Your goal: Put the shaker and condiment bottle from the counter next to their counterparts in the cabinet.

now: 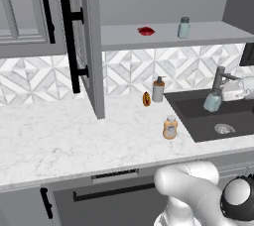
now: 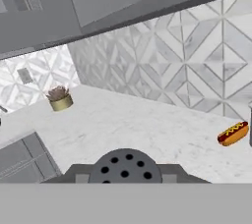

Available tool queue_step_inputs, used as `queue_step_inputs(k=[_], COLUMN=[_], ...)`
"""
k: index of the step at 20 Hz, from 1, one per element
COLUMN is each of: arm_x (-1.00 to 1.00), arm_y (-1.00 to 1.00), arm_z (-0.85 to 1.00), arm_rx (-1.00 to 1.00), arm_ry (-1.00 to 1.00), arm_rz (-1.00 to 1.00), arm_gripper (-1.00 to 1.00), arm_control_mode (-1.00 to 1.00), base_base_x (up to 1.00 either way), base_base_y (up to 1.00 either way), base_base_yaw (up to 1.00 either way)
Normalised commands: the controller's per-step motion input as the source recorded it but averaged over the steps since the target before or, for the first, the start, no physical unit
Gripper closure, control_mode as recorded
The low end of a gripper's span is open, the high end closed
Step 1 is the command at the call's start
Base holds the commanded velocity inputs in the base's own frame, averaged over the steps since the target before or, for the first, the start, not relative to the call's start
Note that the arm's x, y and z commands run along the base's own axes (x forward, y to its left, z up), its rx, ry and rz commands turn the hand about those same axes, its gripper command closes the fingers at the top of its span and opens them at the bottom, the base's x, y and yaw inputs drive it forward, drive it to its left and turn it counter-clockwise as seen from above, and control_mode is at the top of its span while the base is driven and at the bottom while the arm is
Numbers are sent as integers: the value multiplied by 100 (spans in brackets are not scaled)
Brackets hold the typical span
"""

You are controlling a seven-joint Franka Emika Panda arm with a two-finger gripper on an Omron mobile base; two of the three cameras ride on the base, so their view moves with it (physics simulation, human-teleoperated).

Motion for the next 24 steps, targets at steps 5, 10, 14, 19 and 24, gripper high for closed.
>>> queue_step_inputs(k=[5,10,14,19,24], arm_x=[-12,-11,-5,0,0], arm_y=[0,0,-1,-5,-16], arm_z=[72,69,72,75,76], arm_rx=[-4,-5,-6,-4,-1], arm_ry=[0,0,0,0,0], arm_rz=[-22,-22,-22,-22,-22], arm_gripper=[100,100,100,100,100], arm_control_mode=[-100,-100,-100,-100,-100], base_base_x=[0,0,0,0,0], base_base_y=[0,0,0,0,0], base_base_yaw=[0,0,0,0,0])
